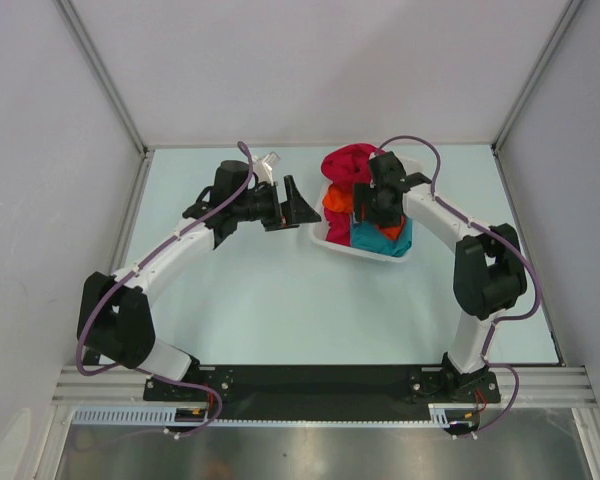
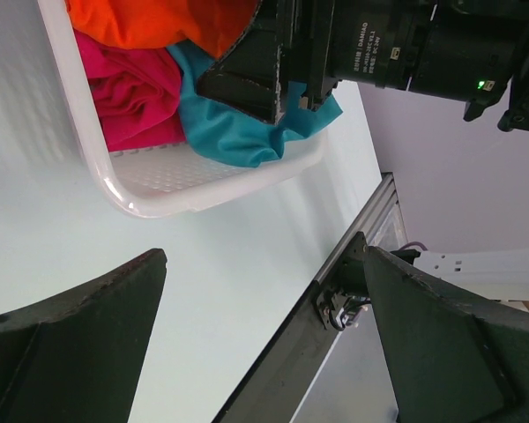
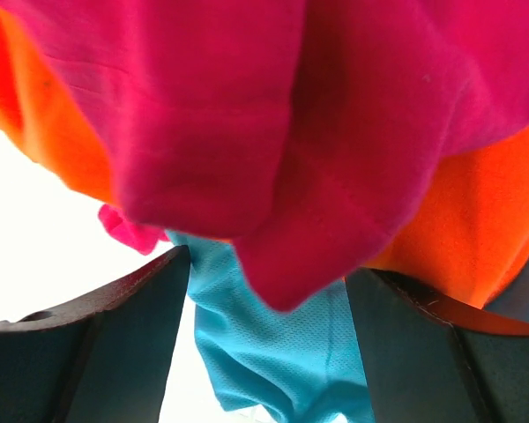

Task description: Fold and stack the t-shirts

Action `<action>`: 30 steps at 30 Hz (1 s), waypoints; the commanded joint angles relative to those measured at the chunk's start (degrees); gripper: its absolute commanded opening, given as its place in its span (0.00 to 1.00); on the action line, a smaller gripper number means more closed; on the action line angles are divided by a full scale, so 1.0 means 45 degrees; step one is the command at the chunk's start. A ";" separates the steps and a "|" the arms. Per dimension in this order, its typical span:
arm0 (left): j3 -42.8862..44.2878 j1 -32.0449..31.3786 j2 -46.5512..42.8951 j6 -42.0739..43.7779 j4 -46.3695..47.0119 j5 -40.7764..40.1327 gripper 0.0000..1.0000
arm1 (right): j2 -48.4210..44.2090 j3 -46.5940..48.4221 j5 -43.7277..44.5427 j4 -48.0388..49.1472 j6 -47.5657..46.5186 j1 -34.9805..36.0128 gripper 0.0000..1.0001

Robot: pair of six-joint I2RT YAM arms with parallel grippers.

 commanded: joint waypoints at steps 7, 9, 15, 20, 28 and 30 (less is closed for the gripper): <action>-0.0169 -0.0046 -0.0107 0.0217 0.0566 -0.0028 1.00 | 0.0053 -0.0226 0.0222 0.0228 0.0156 0.0341 0.75; -0.0150 -0.0066 -0.0127 0.0257 0.0547 -0.0048 1.00 | -0.0122 0.0123 0.0592 0.0033 0.0117 0.0381 0.74; -0.0052 -0.0066 0.0068 0.0179 0.0663 -0.0009 1.00 | -0.0981 0.1257 0.2017 -0.1040 -0.0156 0.0478 0.75; -0.0111 -0.0066 0.0107 0.0100 0.0781 0.0069 1.00 | -0.1431 0.1513 0.2879 -0.1296 -0.0332 0.0382 0.75; -0.0131 -0.0066 -0.0068 0.0140 0.0684 0.0050 1.00 | -0.0495 0.0518 0.2880 -0.0692 -0.0293 -0.0166 0.75; -0.0111 -0.0066 -0.0088 0.0179 0.0645 0.0050 1.00 | 0.0010 0.0245 0.2783 -0.0419 -0.0313 -0.0263 0.75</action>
